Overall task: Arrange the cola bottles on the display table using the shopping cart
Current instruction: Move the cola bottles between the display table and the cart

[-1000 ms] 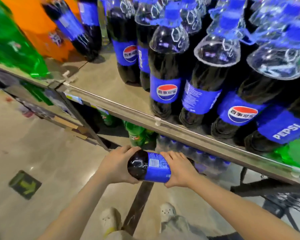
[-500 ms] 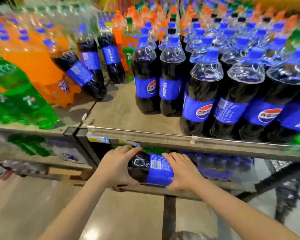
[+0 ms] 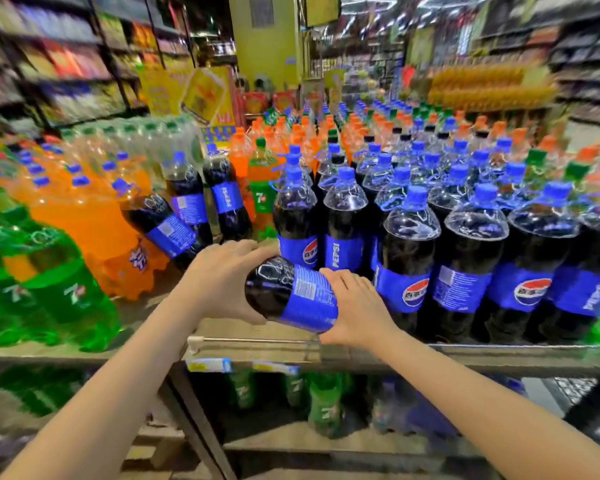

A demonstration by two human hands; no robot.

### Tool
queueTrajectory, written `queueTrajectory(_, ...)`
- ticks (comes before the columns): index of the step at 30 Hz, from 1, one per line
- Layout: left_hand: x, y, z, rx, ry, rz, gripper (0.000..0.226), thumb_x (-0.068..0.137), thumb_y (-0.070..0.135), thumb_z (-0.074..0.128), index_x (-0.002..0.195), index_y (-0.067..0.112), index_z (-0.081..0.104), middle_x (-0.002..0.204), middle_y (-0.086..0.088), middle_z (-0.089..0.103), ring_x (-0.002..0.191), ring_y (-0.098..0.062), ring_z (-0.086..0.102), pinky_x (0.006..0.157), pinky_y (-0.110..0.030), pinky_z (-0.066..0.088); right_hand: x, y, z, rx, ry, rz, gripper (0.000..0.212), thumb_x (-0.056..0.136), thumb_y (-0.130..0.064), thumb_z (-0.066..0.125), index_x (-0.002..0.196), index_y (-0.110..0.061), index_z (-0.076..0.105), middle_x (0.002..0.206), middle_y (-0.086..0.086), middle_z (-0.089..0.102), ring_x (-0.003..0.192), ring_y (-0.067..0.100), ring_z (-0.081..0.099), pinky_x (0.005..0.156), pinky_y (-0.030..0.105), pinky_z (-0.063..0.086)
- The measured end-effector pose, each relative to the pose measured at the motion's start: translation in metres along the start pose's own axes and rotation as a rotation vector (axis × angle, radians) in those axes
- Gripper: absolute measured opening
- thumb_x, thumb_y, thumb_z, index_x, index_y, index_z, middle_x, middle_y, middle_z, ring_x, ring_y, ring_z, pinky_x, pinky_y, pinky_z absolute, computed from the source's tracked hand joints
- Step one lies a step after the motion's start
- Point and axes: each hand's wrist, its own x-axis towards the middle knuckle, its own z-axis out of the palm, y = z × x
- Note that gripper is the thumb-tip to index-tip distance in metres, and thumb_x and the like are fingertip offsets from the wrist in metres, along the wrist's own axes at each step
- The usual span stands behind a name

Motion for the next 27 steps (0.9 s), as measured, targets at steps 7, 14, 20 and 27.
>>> queueTrajectory(7,0.028,-0.018,0.023,0.074,-0.064,-0.022,0.105,0.042,0.076,0.066,0.136,0.034,0.048,0.122,0.004,0.061,0.101,-0.022,0.063,0.076,-0.036,0.049,0.033,0.012,0.042,0.074,-0.082,0.048,0.110,0.052,-0.059,0.071,0.145,-0.017,0.028,0.131,0.001,0.044,0.121,0.023,0.043,0.105,0.038,0.034)
queueTrajectory(14,0.030,-0.029,0.061,0.026,-0.107,-0.040,0.105,0.039,0.076,0.061,0.135,0.032,0.050,0.114,0.000,0.062,0.094,-0.025,0.062,0.074,-0.036,0.050,0.039,0.019,0.072,0.157,-0.164,0.031,0.108,0.060,-0.062,0.073,0.145,-0.017,0.024,0.137,0.001,0.040,0.127,0.019,0.040,0.108,0.035,0.031)
queueTrajectory(20,0.055,-0.028,0.051,0.105,-0.103,0.049,0.105,0.041,0.076,0.062,0.136,0.036,0.045,0.116,0.002,0.061,0.097,-0.025,0.061,0.078,-0.035,0.045,0.062,-0.003,0.058,0.275,-0.147,0.061,0.122,0.053,-0.056,0.081,0.150,-0.029,0.012,0.146,-0.004,0.033,0.134,0.017,0.032,0.112,0.038,0.027)
queueTrajectory(27,0.049,-0.025,0.058,-0.038,0.303,-0.044,0.122,0.043,0.084,0.071,0.146,0.026,0.042,0.153,-0.010,0.037,0.142,-0.031,0.034,0.111,-0.063,0.025,0.053,0.003,0.061,0.356,0.062,0.188,0.115,0.048,-0.062,0.074,0.146,-0.027,0.027,0.138,-0.006,0.045,0.128,0.016,0.041,0.108,0.036,0.035)
